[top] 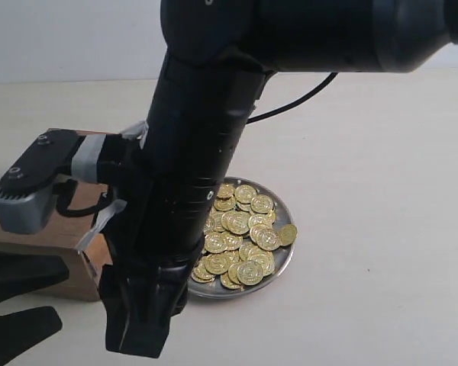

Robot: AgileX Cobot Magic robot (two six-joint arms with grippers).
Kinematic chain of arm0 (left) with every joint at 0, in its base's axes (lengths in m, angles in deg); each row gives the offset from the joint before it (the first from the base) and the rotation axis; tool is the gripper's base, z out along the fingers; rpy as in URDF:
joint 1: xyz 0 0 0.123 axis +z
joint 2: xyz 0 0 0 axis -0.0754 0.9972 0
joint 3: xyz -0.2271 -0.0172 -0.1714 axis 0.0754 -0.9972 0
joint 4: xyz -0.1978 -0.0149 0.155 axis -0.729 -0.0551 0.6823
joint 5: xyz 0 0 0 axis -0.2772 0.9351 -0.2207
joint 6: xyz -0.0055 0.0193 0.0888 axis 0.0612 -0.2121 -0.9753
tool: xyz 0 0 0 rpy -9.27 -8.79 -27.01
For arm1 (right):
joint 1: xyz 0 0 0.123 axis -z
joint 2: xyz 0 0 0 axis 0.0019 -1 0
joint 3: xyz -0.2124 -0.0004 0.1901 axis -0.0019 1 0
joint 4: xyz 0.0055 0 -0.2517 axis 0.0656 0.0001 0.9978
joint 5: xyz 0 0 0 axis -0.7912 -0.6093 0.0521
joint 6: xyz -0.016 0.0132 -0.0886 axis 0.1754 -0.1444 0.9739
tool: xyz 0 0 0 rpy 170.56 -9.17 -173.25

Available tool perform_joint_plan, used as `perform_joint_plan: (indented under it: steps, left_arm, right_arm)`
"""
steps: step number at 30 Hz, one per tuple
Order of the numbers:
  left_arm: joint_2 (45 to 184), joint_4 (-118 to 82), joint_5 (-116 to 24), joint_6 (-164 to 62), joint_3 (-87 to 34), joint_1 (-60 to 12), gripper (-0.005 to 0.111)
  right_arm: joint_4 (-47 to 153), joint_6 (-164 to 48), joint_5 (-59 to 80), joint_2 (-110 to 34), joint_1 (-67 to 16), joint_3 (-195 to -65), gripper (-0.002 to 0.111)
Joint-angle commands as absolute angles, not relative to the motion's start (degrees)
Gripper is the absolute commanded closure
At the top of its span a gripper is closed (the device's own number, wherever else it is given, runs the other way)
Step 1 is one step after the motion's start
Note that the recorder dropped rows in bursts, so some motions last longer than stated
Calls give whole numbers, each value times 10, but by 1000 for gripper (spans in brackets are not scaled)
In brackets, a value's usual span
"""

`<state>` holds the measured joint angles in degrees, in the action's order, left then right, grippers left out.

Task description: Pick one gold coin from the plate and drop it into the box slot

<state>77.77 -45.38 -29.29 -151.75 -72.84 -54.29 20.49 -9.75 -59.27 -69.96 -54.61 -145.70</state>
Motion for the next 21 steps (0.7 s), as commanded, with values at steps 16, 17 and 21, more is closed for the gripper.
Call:
perform_joint_plan:
  steps: [16,17,21]
  left_arm:
    - [781,-518,-279,-1564,-723,-564,52]
    - [781,-528,-278,-1570,-721,-564,52]
    - [793,-579,-278,-1617,-715,-564,52]
  right_arm:
    - [165,-63,-595,-697,-552,-1457,75]
    - [165,-63,-595,-697,-552,-1457,75]
    - [165,-63,-595,-697,-552,-1457,75]
